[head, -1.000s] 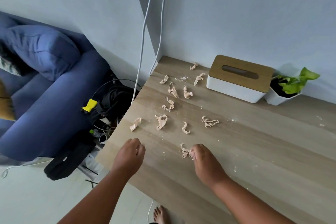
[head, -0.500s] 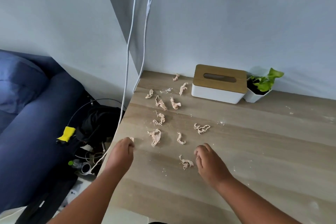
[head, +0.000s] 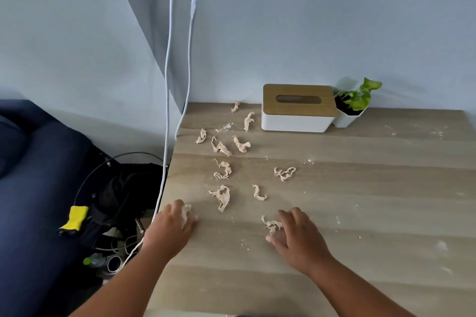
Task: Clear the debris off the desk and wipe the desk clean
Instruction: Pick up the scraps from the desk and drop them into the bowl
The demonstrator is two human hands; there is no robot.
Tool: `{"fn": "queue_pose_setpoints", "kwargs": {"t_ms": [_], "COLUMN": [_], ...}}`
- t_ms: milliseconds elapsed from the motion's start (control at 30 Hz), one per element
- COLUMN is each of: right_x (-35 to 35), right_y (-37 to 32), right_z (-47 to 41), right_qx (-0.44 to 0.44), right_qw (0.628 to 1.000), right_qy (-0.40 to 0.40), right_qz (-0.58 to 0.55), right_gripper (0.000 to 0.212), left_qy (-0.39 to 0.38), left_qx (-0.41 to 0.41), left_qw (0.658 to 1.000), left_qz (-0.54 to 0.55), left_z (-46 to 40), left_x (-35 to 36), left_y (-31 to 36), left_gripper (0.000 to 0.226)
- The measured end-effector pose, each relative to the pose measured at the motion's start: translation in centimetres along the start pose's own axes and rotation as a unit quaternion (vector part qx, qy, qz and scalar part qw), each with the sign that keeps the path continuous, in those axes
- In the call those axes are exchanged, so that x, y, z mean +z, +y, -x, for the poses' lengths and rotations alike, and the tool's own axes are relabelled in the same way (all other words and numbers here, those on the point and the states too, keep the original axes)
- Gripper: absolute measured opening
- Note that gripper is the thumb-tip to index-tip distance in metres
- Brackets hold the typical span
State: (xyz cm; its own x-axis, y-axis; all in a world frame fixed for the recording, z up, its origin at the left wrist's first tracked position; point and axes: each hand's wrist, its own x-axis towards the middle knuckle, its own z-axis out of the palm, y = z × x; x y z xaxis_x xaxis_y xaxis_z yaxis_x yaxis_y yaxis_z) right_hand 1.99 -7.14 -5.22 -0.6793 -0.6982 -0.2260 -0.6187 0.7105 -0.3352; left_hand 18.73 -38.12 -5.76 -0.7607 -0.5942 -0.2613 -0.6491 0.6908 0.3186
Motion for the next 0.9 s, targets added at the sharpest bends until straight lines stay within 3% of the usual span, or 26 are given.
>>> {"fn": "queue_pose_setpoints", "kwargs": {"t_ms": [67, 200, 300, 400, 533, 567, 633, 800, 900], "right_x": [0.6, 1.6, 2.1, 1.9, 1.2, 1.1, 0.7, -1.1, -2.1], "right_y": [-0.4, -1.2, -1.8, -2.1, -1.7, -1.5, -1.3, -1.3, -1.3], "right_z": [0.1, -0.5, -0.9, -0.8, -0.5, -0.4, -0.4, 0.0, 0.5], "right_qx": [-0.002, -0.009, -0.019, -0.023, 0.021, 0.034, 0.055, 0.061, 0.052], "right_qw": [1.000, 0.997, 0.995, 0.994, 0.999, 0.999, 0.998, 0.996, 0.996], "right_qy": [-0.004, 0.051, 0.082, 0.101, 0.034, 0.010, -0.006, 0.010, 0.023], "right_qz": [0.019, 0.055, 0.062, 0.035, -0.013, -0.016, -0.036, -0.058, -0.073], "right_gripper": [0.060, 0.038, 0.035, 0.031, 0.034, 0.039, 0.039, 0.012, 0.007], "left_qy": [-0.001, -0.012, -0.025, -0.010, -0.074, -0.058, -0.027, -0.049, -0.054], "left_qx": [0.023, 0.038, 0.041, 0.013, -0.036, -0.041, -0.008, 0.068, 0.087], "left_qw": [1.000, 0.999, 0.998, 0.999, 0.990, 0.991, 0.994, 0.995, 0.993], "left_qz": [-0.010, -0.020, -0.029, 0.036, 0.113, 0.116, 0.106, 0.050, 0.056], "left_z": [0.2, 0.2, 0.1, 0.0, -0.5, -0.9, -1.3, -2.3, -2.4], "left_x": [0.4, 0.6, 0.4, 0.2, 0.2, -0.1, -0.8, -1.7, -1.9], "left_y": [0.0, 0.1, 0.4, 0.5, 0.8, 1.0, 1.4, 2.5, 3.1], "left_gripper": [0.041, 0.023, 0.019, 0.019, 0.010, 0.004, 0.006, 0.014, 0.020]}}
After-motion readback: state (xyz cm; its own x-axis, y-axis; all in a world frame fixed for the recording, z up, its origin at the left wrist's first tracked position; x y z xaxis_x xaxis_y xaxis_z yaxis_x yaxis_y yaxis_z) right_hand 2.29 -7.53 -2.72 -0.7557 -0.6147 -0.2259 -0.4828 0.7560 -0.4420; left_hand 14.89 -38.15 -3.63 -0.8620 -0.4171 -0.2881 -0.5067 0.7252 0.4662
